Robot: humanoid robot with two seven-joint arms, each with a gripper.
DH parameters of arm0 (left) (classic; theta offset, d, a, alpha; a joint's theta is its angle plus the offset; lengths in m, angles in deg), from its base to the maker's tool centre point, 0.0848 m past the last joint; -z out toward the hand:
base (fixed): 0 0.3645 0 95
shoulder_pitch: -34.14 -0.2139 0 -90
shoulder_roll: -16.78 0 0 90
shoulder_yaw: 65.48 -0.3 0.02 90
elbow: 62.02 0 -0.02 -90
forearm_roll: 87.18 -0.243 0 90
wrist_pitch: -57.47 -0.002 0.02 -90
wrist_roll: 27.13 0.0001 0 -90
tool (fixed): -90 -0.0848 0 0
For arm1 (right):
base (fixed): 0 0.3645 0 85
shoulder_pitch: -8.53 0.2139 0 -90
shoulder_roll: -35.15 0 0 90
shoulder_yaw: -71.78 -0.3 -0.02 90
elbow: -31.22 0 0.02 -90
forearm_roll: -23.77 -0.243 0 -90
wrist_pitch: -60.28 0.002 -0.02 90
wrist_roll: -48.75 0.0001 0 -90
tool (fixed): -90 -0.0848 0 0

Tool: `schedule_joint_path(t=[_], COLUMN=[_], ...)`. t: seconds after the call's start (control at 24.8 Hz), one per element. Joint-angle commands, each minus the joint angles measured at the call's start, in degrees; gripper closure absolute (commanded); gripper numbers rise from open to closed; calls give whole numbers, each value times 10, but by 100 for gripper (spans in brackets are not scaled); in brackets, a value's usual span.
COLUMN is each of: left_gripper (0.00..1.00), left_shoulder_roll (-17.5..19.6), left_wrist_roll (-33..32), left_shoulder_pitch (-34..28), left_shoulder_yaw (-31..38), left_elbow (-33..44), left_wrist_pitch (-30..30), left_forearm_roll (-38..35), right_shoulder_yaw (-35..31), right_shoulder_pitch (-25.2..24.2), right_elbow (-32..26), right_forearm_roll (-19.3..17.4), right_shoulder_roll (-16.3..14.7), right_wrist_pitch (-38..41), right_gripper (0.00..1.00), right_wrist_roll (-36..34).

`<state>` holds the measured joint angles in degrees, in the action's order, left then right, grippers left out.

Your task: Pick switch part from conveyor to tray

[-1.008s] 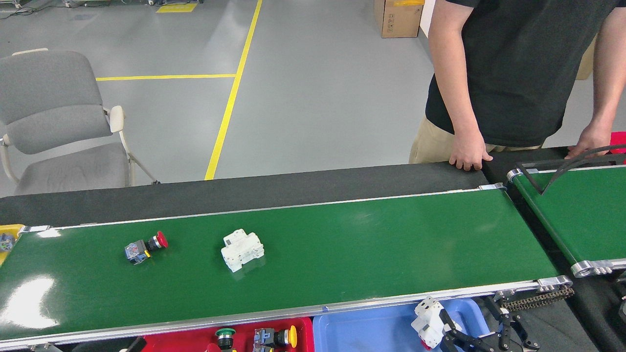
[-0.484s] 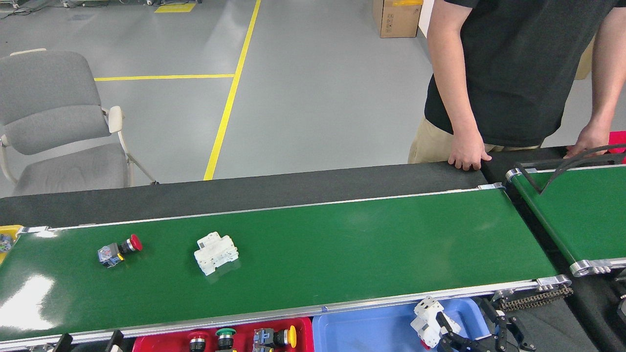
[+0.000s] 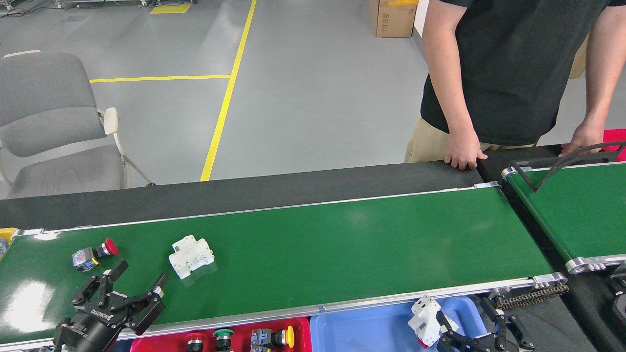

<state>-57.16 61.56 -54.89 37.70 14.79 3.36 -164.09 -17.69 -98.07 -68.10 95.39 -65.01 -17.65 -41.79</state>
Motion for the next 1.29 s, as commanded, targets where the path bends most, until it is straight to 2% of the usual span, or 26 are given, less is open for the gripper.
schedule_joint_path(t=[0.0, 0.2, 0.52, 0.65, 0.69, 0.73, 0.81, 0.85, 1.05, 1.17, 1.25], left_gripper=[0, 0, 0, 2, 5, 16, 57, 69, 89, 92, 92], left_shoulder_roll=[6, 4, 2, -2, -2, -2, 5, 4, 1, -1, -5], left_wrist_roll=[2, 4, 6, 8, 10, 20, 58, 71, 77, 77, 77], left_shoulder_pitch=[19, 55, 69, 96, 104, 111, 112, 111, 104, 80, 39], left_shoulder_yaw=[-2, -1, -3, -8, -16, -28, -54, -62, -63, -66, -68], left_elbow=[-22, -75, -97, -124, -133, -145, -149, -151, -140, -80, -11], left_wrist_pitch=[-1, -14, -26, -63, -76, -87, -88, -88, -86, -85, -79], left_forearm_roll=[-1, -2, -3, -8, -11, -14, -15, -15, -11, -11, -10], right_shoulder_yaw=[-2, 0, 3, 3, 3, 3, 3, 3, 2, -4, -4], right_shoulder_pitch=[5, 7, 9, 9, 9, 9, 9, 9, 9, 9, 10], right_elbow=[-4, -4, -3, -3, -2, -1, -1, -1, -3, -3, -4], right_forearm_roll=[-2, -2, -2, -1, -2, -2, -2, -2, -2, -2, -2], right_shoulder_roll=[1, 1, 3, 5, 5, 5, 5, 6, 7, 7, 7], right_wrist_pitch=[-1, -1, -1, 0, -1, 0, 0, 0, 0, -1, -1], right_gripper=[1, 1, 1, 1, 1, 1, 1, 1, 1, 1, 1], right_wrist_roll=[0, 0, 4, 8, 8, 8, 8, 8, 8, 6, 2])
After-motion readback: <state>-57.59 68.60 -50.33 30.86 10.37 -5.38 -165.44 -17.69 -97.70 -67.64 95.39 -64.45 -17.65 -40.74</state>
